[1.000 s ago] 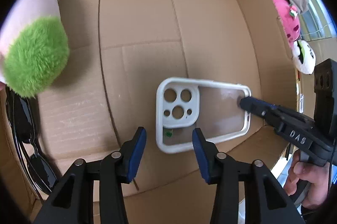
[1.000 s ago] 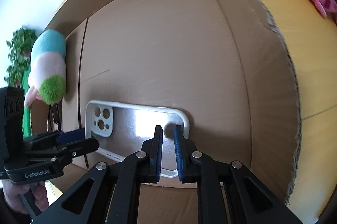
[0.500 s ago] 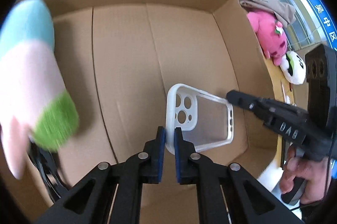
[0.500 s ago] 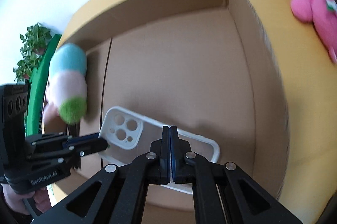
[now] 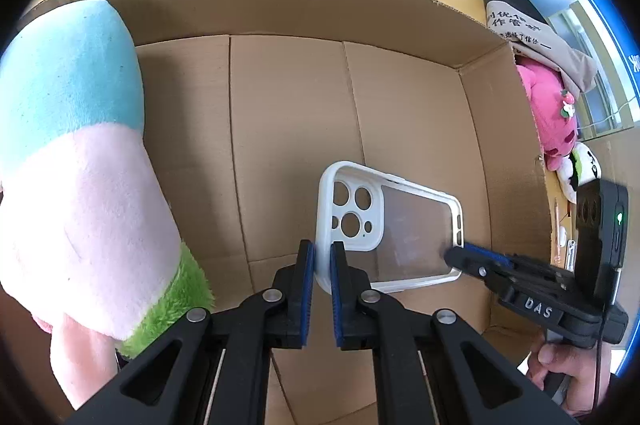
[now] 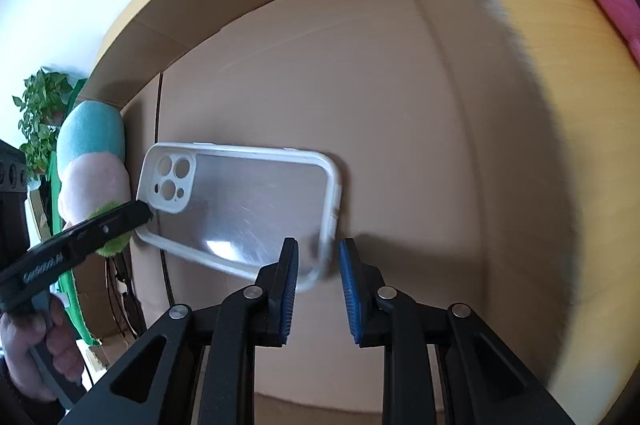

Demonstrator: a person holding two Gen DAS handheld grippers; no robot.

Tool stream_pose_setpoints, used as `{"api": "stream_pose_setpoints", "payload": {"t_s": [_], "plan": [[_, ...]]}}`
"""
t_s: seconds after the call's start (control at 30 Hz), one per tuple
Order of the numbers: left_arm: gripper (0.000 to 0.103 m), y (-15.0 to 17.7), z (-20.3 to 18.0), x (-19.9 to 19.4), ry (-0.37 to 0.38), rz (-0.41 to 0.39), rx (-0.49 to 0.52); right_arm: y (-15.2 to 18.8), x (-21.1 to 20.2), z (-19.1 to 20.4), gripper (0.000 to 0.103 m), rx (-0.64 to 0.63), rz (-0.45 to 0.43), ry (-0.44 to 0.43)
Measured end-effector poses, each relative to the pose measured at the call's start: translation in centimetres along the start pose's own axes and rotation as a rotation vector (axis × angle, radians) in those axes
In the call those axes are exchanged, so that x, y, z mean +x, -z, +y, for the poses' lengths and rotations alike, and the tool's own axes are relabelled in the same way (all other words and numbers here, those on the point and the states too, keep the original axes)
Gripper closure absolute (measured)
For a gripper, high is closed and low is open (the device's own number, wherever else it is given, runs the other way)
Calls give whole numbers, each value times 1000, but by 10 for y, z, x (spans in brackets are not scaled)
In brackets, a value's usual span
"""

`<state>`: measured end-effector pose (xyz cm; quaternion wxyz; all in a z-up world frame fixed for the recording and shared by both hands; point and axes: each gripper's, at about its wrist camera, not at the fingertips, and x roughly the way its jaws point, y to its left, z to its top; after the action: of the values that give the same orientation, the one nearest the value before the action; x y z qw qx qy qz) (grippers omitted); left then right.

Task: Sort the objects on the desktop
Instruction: 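Lower the phone case into the box and open the right gripper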

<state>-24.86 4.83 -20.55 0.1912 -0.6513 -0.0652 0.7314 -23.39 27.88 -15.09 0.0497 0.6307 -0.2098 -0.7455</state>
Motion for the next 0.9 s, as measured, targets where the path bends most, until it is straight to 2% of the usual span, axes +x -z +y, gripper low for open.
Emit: {"api": "stream_pose_setpoints", "payload": {"t_s": [0.03, 0.1, 0.13, 0.17, 0.2, 0.27, 0.37, 0.47, 0.67, 0.73, 0.8, 0.83, 0.87, 0.9], "plan": [[96, 0, 2, 0, -1, 0, -5, -5, 2, 5, 68, -15, -11, 3], [96, 0, 6, 0, 2, -1, -19, -12, 5, 14, 69, -56, -15, 32], [96, 0, 6, 0, -1, -4, -17, -14, 7, 18, 75, -74, -14, 52], [96, 0, 5, -1, -3, -8, -15, -14, 8, 19, 90, -88, -17, 77], [96, -1, 4, -1, -1, -12, -14, -13, 8, 16, 96, -92, -24, 92], [96, -3, 2, -2, 7, -17, -13, -13, 7, 7, 97, -61, -36, 56], [96, -6, -3, -7, -5, -36, -1, -12, 5, 11, 97, -77, -55, 79], [96, -11, -3, -15, 18, -67, -18, -17, -7, 13, 97, -63, -102, 57], [95, -42, -2, -25, 11, -125, -34, -63, -20, 27, 97, -103, -150, 48], [92, -53, -3, -23, -34, -135, -31, -82, -16, 30, 97, -123, -153, 63], [87, -61, -4, -28, -71, -157, -46, -96, -16, 32, 94, -134, -170, 70], [79, -61, -4, -34, -59, -177, -48, -100, -20, 32, 93, -132, -181, 53], [72, -59, -5, -41, -56, -200, -48, -101, -23, 32, 78, -133, -190, 36], [60, -53, -8, -49, -71, -220, -38, -98, -29, 34, 66, -143, -205, 25]]}}
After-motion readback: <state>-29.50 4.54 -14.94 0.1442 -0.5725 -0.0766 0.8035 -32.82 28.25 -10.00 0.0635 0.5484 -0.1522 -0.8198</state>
